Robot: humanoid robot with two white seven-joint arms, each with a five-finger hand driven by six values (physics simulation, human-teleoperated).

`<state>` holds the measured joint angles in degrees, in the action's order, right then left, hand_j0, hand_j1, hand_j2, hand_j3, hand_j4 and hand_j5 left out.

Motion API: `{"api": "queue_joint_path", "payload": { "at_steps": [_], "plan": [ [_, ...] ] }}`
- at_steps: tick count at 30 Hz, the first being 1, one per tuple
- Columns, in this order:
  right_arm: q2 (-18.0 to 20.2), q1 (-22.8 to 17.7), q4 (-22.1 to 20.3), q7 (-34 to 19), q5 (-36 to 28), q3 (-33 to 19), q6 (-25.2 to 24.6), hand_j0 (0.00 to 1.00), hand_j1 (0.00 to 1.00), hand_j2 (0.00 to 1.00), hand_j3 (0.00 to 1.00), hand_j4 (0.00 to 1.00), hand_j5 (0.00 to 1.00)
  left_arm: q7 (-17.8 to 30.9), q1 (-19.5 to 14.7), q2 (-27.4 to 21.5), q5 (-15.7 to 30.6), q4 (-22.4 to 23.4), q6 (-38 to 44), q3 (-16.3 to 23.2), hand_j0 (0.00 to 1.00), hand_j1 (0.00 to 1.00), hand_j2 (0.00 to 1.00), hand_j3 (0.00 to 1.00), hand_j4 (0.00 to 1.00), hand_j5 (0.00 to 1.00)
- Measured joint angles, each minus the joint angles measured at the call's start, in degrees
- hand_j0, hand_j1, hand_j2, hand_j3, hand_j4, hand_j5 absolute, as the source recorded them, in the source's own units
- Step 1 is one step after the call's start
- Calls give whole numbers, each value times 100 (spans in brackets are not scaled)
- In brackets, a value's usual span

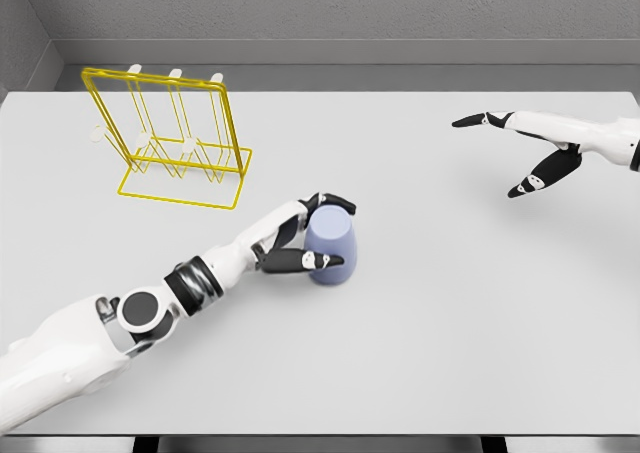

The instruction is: Place the cup on the cup holder with both arms

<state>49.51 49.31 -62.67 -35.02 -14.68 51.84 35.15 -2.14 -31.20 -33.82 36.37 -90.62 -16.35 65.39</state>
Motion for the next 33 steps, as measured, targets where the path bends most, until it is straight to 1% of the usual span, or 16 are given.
{"api": "queue_joint_path", "payload": {
  "at_steps": [5,9,12,16,19,24,28,33],
  "plan": [
    [1,9,-1,0,0,0,0,100,100,100,100,100,100,1,9,-205,20,-356,22,-145,51,51,51,51,51,51],
    [1,9,-4,0,0,0,0,100,100,100,100,100,100,-7,9,-597,81,-769,32,-325,51,51,51,51,51,51],
    [1,9,-6,0,0,0,0,100,100,100,100,100,100,-10,0,-845,147,-942,31,-525,51,51,51,51,51,51],
    [2,9,-6,0,0,0,0,100,100,100,100,100,100,-11,-105,-1055,237,-1015,29,-750,51,51,51,51,51,51],
    [1,18,-6,0,0,0,0,100,100,100,100,100,100,-12,-246,-1126,278,-1033,28,-833,51,51,51,51,51,51],
    [1,26,-8,0,0,0,0,100,100,100,100,100,100,-12,-571,-1242,403,-1041,27,-857,51,51,51,51,51,51],
    [1,26,-11,0,0,0,0,100,100,100,100,100,100,-12,-650,-1266,432,-1045,27,-864,50,50,50,50,50,50],
    [1,26,-13,0,1,0,0,100,100,100,100,100,100,-12,-888,-1342,442,-1051,27,-896,50,50,50,50,50,50]
  ]
}}
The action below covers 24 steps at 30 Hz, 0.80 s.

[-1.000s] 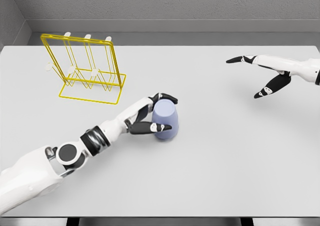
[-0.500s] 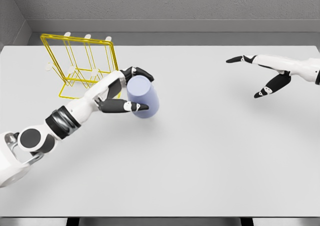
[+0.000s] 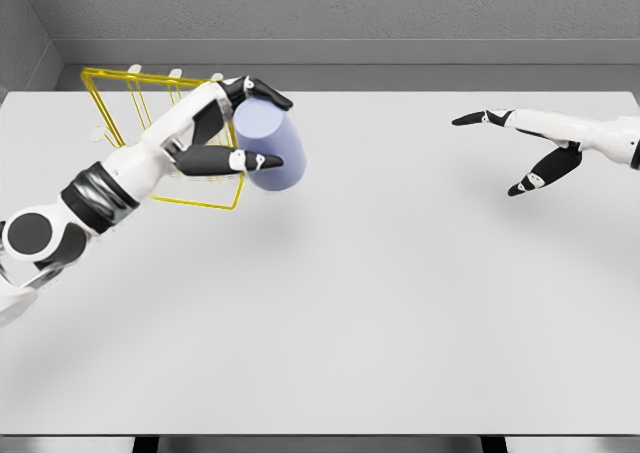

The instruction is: Place the cup on the cup holder with both arms

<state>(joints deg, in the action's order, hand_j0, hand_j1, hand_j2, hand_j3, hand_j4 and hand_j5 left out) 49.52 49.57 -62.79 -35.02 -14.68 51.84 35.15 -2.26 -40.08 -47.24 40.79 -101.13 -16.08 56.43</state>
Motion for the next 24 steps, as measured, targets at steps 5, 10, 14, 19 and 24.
{"api": "queue_joint_path", "payload": {
  "at_steps": [5,10,14,19,24],
  "plan": [
    [0,0,-2,0,-1,0,0,100,100,100,100,100,100,0,-185,-125,47,0,-6,-16,50,50,50,50,50,50],
    [0,0,-2,0,-1,0,0,100,100,100,100,100,100,3,-317,-294,107,-1,-40,-25,50,50,50,50,50,50],
    [0,0,-2,0,-1,0,0,100,100,100,100,100,100,8,-334,-417,144,-2,-57,-85,50,50,50,50,50,50],
    [0,0,-6,0,3,0,0,100,100,100,100,100,100,10,-396,-532,178,-1,-68,-137,50,50,50,50,50,50],
    [0,0,-10,0,6,0,0,100,100,100,100,100,100,11,-396,-650,223,-2,-73,-153,50,50,50,50,50,50]
  ]
}}
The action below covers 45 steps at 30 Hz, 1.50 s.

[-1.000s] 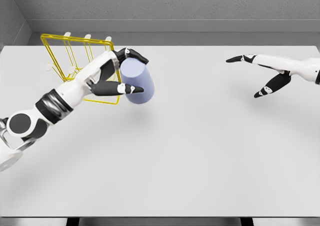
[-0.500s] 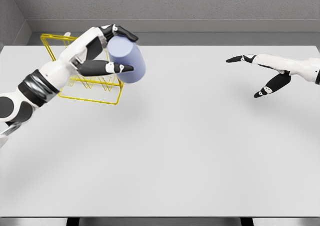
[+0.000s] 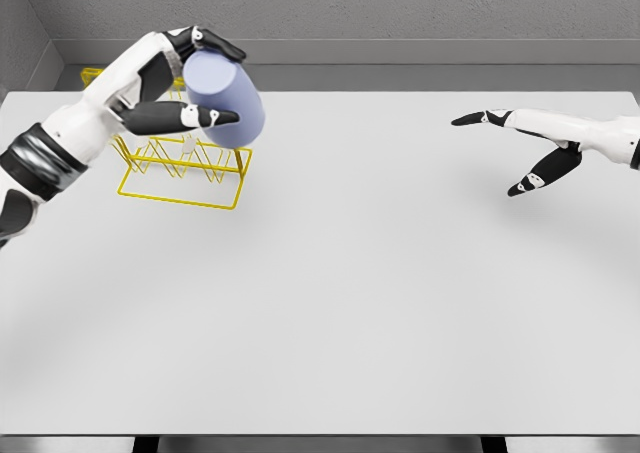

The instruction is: Place the cup on the cup holder with both arms

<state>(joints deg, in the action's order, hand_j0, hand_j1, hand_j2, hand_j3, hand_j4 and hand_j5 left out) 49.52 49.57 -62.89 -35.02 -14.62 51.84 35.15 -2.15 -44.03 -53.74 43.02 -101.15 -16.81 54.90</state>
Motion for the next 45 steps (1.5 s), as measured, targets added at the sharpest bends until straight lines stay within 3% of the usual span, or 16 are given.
{"api": "queue_joint_path", "payload": {
  "at_steps": [30,45],
  "plan": [
    [2,-9,15,0,-6,-4,0,100,100,100,100,100,100,2,79,-678,139,4,-72,-184,50,50,50,50,50,50],
    [2,-9,17,0,-6,-4,0,100,100,100,100,100,100,-3,264,-694,138,9,-19,-183,50,50,50,50,50,50]
  ]
}}
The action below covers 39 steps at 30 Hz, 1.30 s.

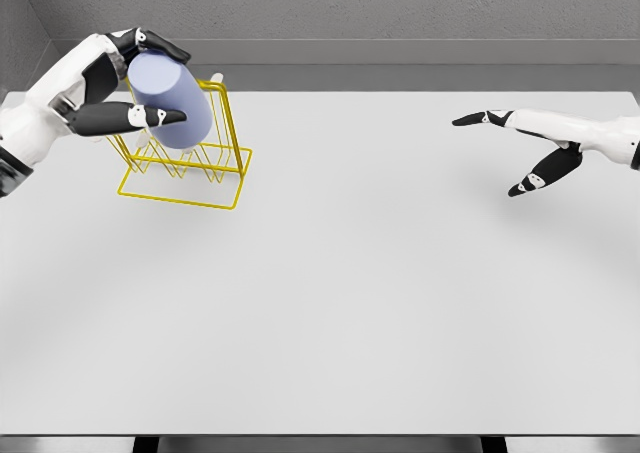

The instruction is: Place the cup on the cup holder with both arms

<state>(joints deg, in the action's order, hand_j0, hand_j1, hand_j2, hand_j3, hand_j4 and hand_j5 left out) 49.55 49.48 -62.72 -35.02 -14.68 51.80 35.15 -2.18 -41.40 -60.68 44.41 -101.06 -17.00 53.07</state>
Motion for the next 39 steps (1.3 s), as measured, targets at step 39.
{"api": "queue_joint_path", "payload": {
  "at_steps": [39],
  "plan": [
    [4,0,43,0,0,-5,0,100,100,100,100,100,100,3,281,225,-44,348,124,-330,49,49,49,49,49,49]
  ]
}}
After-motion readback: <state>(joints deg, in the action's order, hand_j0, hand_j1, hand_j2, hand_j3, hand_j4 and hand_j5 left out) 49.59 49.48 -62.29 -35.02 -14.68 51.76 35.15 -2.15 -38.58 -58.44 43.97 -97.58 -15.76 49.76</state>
